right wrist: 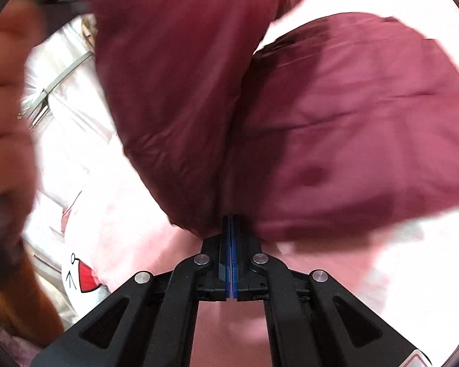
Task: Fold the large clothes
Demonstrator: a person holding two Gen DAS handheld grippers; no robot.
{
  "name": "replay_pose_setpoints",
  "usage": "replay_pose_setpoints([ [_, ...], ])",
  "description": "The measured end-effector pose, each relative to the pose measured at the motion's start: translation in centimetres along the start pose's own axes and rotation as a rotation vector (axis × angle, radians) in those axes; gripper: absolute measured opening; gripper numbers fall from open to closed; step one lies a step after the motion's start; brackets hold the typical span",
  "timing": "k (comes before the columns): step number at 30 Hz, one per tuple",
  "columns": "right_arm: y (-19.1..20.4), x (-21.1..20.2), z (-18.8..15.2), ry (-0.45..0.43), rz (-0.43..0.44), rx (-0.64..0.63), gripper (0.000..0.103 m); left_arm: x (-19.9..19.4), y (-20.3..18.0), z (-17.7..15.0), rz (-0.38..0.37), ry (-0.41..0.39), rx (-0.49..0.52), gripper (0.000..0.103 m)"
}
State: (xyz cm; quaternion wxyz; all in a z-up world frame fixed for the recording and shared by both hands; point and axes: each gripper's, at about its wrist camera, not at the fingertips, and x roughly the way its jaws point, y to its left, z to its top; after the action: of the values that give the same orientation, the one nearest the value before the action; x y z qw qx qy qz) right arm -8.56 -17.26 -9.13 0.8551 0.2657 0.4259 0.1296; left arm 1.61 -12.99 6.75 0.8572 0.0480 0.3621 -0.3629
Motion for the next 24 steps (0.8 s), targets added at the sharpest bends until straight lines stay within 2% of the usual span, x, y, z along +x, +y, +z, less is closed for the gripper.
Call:
replay_pose_setpoints([
  [7,-5.3,-5.8,-0.1,-0.079,-0.147,0.129,0.000,8.5,-4.0,-1.1,-0.005,0.147,0.053,0.011],
  [11,-7.1,-8.0,0.5,-0.130,-0.193,0.166,0.000,11.5,-5.5,-2.3,0.000,0.208,0.087,0.011],
  [16,-7.9,-9.9,1.8,-0.191,-0.235,0.187,0.000,13.3,-6.9,-3.7,0.003,0.242,0.111,0.011],
  [19,-8.3,-11.6,3.2,-0.248,-0.263,0.193,0.009,14.1,-7.5,-4.3,0.025,0.243,0.141,0.012],
  [21,-8.5,-12.6,4.5,-0.281,-0.275,0.191,0.009,14.1,-7.5,-4.4,0.028,0.238,0.145,0.013],
  [24,-9.9,-14.7,6.9,-0.323,-0.265,0.194,0.015,12.6,-7.3,-3.8,-0.003,0.218,0.128,0.026],
])
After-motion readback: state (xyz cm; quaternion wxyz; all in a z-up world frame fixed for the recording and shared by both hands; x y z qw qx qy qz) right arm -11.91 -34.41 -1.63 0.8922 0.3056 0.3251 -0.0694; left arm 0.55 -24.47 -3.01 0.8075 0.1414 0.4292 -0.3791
